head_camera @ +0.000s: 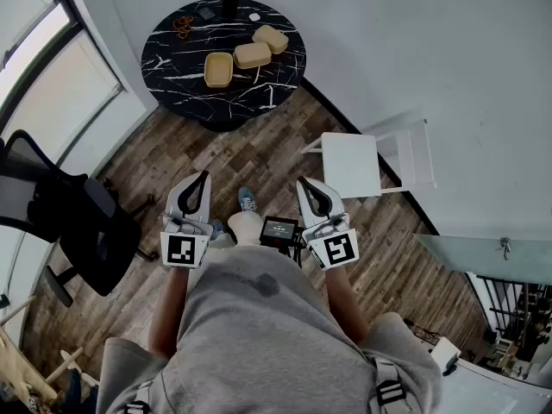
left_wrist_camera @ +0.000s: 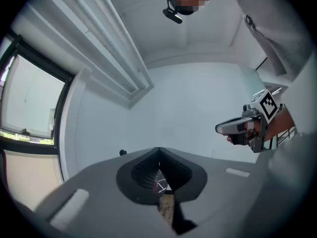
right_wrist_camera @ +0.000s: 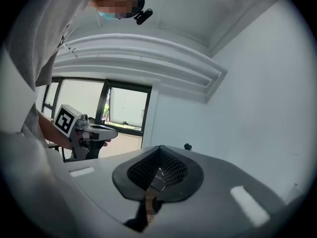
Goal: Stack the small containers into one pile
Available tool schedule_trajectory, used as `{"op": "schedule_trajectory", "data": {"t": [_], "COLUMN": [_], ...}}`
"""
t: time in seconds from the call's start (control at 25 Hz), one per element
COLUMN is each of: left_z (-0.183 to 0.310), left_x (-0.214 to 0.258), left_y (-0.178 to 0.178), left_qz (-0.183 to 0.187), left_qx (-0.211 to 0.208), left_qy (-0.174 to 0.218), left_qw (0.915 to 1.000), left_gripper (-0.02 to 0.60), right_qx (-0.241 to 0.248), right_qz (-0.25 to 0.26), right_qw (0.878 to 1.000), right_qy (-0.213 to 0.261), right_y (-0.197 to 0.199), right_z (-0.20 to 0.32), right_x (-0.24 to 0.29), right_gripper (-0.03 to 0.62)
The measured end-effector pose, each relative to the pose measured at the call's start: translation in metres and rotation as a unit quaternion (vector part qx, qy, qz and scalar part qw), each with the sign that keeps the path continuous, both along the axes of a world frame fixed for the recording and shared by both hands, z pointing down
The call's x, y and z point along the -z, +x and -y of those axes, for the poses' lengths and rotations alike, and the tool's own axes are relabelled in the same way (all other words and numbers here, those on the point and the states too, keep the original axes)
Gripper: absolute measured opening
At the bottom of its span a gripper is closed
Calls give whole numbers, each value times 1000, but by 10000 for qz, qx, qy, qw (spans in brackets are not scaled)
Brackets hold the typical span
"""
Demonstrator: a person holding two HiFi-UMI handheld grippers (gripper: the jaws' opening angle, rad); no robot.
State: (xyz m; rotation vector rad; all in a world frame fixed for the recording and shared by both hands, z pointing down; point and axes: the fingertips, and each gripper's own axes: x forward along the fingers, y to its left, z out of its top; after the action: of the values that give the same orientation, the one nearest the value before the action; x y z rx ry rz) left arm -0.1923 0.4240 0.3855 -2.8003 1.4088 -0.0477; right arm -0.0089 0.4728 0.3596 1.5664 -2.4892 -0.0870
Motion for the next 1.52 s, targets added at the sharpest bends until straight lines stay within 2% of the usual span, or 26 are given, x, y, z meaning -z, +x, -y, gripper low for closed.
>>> {"op": "schedule_trajectory", "data": {"t": [0.16,0.4,0.64,1.0,1.2,1.32,1.52], "left_z": [4,17,43,104,129,139,150], "left_x": [-2,-8,-11,-15,-24,-26,-42], "left_y": [5,21,49,116,153,177,196], "left_qz": [0,71,188,568,543,612,866], "left_qx": [-79,-196,-142,67,227,264,292], "left_qy": [-105,-99,-122,-315,-266,-235,-745], "left_qw": [9999,9997,9996,9979,9979,9975,9930], "left_gripper": [1,0,1,0,0,2,2], "right_qx": [-349,-459,-227,94,224,372,370], "right_qz": [-36,-56,5,138,193,188,61], "right_qw": [9994,9989,9995,9988,9979,9980,9982], "right_qy": [34,-60,-196,-451,-581,-469,-459], "right_y": [12,38,63,125,160,179,204], "right_z": [7,21,59,137,170,187,214], "right_x": [0,-6,-19,-44,-55,-60,-72], "right_gripper": [11,11,11,11,11,11,11]}}
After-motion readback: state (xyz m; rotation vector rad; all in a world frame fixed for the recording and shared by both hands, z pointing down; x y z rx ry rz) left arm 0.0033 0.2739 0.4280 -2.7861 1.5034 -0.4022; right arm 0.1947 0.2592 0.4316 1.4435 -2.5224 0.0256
